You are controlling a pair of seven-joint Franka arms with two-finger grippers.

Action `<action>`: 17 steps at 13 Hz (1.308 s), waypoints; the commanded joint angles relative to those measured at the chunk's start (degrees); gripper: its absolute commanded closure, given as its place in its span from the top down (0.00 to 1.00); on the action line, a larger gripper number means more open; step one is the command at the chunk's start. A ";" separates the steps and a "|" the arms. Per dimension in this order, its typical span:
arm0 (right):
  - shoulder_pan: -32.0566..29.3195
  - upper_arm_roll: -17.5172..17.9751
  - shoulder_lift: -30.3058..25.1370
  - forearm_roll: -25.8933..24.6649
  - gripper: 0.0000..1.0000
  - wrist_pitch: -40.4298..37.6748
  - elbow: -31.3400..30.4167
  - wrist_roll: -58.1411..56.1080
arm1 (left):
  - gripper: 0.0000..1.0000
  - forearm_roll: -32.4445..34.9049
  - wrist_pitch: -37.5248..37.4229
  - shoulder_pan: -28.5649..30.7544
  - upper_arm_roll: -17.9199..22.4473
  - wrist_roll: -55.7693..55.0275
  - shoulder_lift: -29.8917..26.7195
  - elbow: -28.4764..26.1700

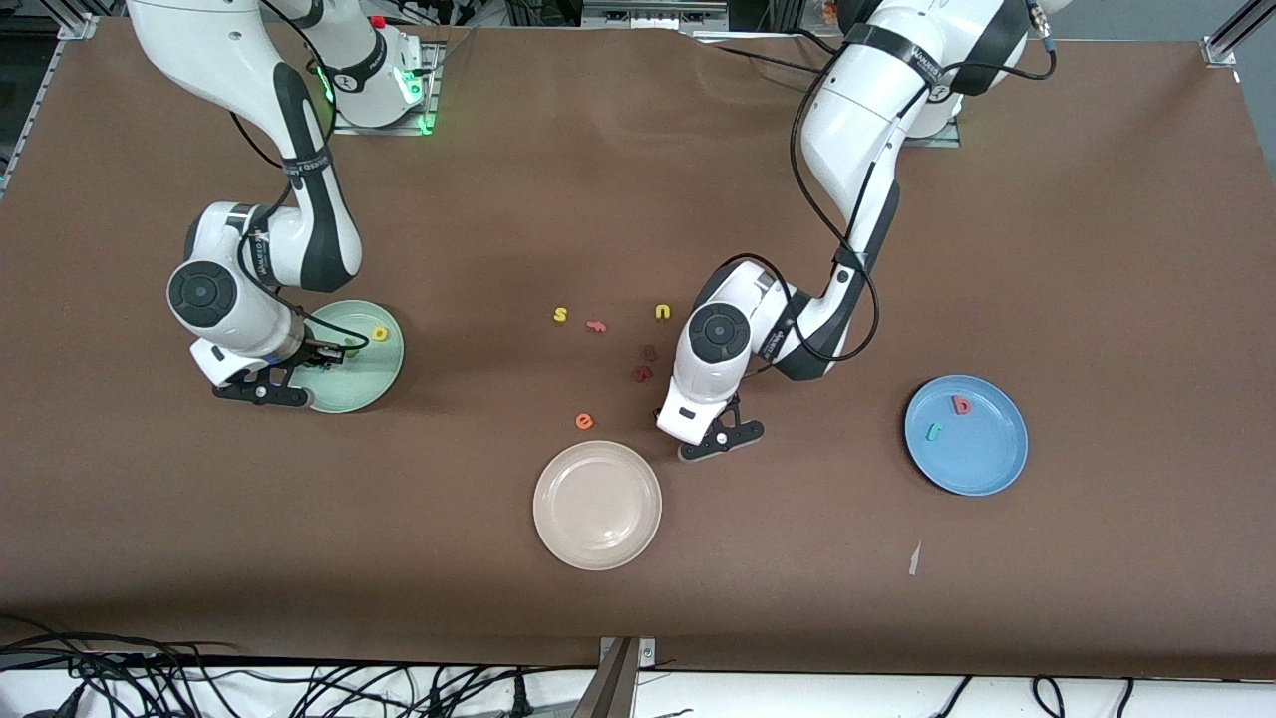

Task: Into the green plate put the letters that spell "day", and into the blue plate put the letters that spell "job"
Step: 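Drop the Y on the green plate while the left gripper carries blue o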

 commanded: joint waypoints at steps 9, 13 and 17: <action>-0.54 -0.25 -6.41 6.71 1.00 -29.24 16.84 -4.11 | 0.17 1.35 -21.01 7.54 0.36 18.63 -10.37 -1.52; -1.06 -4.20 -7.37 6.74 1.00 -45.62 26.53 -13.24 | 0.17 1.35 -19.98 16.94 0.27 36.29 -22.58 -15.83; -0.98 -7.55 -10.81 6.04 1.00 -51.49 31.18 -16.26 | 0.17 1.53 -11.24 23.55 0.27 49.24 -28.74 -28.37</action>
